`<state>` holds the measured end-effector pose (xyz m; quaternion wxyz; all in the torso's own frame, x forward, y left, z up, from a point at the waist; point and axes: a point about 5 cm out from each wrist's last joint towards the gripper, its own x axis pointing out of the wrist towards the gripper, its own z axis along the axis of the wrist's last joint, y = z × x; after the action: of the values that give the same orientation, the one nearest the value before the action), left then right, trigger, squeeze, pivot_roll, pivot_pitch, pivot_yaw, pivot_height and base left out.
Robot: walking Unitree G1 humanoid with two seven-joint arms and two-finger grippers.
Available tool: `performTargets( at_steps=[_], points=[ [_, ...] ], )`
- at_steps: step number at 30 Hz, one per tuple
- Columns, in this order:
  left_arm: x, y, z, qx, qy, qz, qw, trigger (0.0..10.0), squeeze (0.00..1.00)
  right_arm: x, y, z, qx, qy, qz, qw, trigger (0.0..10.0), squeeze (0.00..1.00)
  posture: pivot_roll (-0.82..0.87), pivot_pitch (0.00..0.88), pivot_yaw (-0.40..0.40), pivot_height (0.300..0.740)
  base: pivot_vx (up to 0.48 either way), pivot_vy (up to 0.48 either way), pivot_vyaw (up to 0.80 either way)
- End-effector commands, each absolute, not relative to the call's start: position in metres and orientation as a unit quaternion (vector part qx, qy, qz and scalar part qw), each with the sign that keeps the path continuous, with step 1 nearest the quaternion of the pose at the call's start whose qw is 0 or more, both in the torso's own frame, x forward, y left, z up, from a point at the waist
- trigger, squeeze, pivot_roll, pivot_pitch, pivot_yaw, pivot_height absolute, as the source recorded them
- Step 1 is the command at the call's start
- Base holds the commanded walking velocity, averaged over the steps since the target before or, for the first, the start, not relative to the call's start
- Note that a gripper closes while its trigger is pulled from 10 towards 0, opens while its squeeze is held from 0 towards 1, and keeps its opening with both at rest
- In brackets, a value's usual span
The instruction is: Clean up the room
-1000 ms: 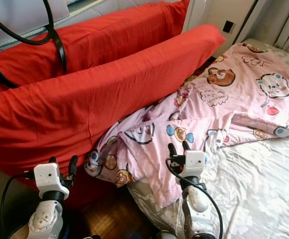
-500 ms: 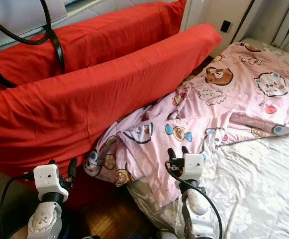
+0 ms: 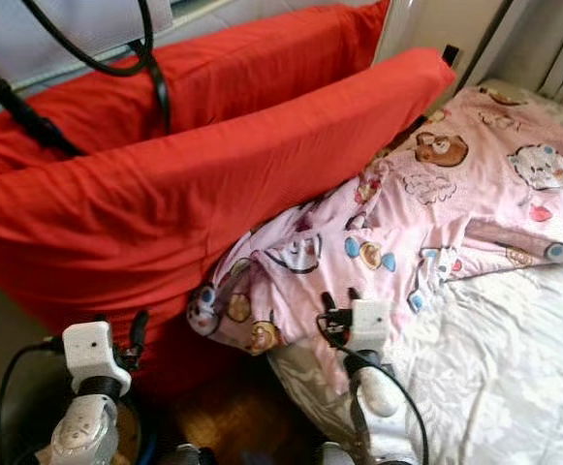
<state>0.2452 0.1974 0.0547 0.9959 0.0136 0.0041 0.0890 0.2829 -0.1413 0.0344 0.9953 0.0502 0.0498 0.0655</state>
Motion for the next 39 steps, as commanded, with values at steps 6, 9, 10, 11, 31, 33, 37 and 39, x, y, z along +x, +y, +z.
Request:
performTargets(
  at_steps=[6, 9, 10, 11, 31, 33, 37, 39],
  points=[
    [0.2429, 0.1948, 0.0514, 0.012, 0.014, 0.088, 0.996, 10.0, 0.00, 0.2794, -0.1499, 0.0297, 0.050, 0.055, 0.048, 0.996, 10.0, 0.00, -0.02, 0.229, -0.031, 0.681, 0.000, 0.000, 0.00],
    [0.2424, 0.1934, 0.0502, 0.015, 0.018, 0.083, 0.996, 10.0, 0.00, 0.2801, -0.1526, 0.0285, 0.051, 0.059, 0.042, 0.996, 10.0, 0.00, -0.02, 0.229, -0.030, 0.681, 0.000, 0.000, 0.00],
    [0.2423, 0.1932, 0.0500, 0.016, 0.018, 0.082, 0.996, 10.0, 0.00, 0.2803, -0.1530, 0.0283, 0.052, 0.059, 0.041, 0.996, 10.0, 0.00, -0.02, 0.229, -0.029, 0.681, 0.000, 0.000, 0.00],
    [0.2423, 0.1931, 0.0499, 0.016, 0.018, 0.081, 0.996, 10.0, 0.00, 0.2803, -0.1532, 0.0283, 0.052, 0.060, 0.040, 0.996, 10.0, 0.00, -0.02, 0.229, -0.029, 0.681, 0.000, 0.000, 0.00],
    [0.2401, 0.1925, 0.0500, 0.014, 0.021, 0.077, 0.997, 10.0, 0.00, 0.2861, -0.1548, 0.0274, 0.050, 0.065, 0.034, 0.996, 10.0, 0.00, -0.01, 0.239, -0.026, 0.646, 0.000, 0.000, 0.00],
    [0.2397, 0.1928, 0.0499, 0.015, 0.023, 0.076, 0.997, 10.0, 0.00, 0.2864, -0.1535, 0.0262, 0.050, 0.070, 0.037, 0.996, 10.0, 0.00, -0.01, 0.243, -0.023, 0.646, 0.000, 0.000, 0.00],
    [0.2397, 0.1931, 0.0497, 0.016, 0.024, 0.074, 0.997, 10.0, 0.00, 0.2867, -0.1520, 0.0241, 0.048, 0.081, 0.040, 0.995, 10.0, 0.00, -0.01, 0.245, -0.022, 0.646, 0.000, 0.000, 0.00],
    [0.2397, 0.1935, 0.0497, 0.016, 0.025, 0.074, 0.997, 10.0, 0.00, 0.2872, -0.1498, 0.0227, 0.046, 0.088, 0.045, 0.994, 10.0, 0.00, -0.01, 0.246, -0.020, 0.631, 0.000, 0.000, 0.00]
  ],
)
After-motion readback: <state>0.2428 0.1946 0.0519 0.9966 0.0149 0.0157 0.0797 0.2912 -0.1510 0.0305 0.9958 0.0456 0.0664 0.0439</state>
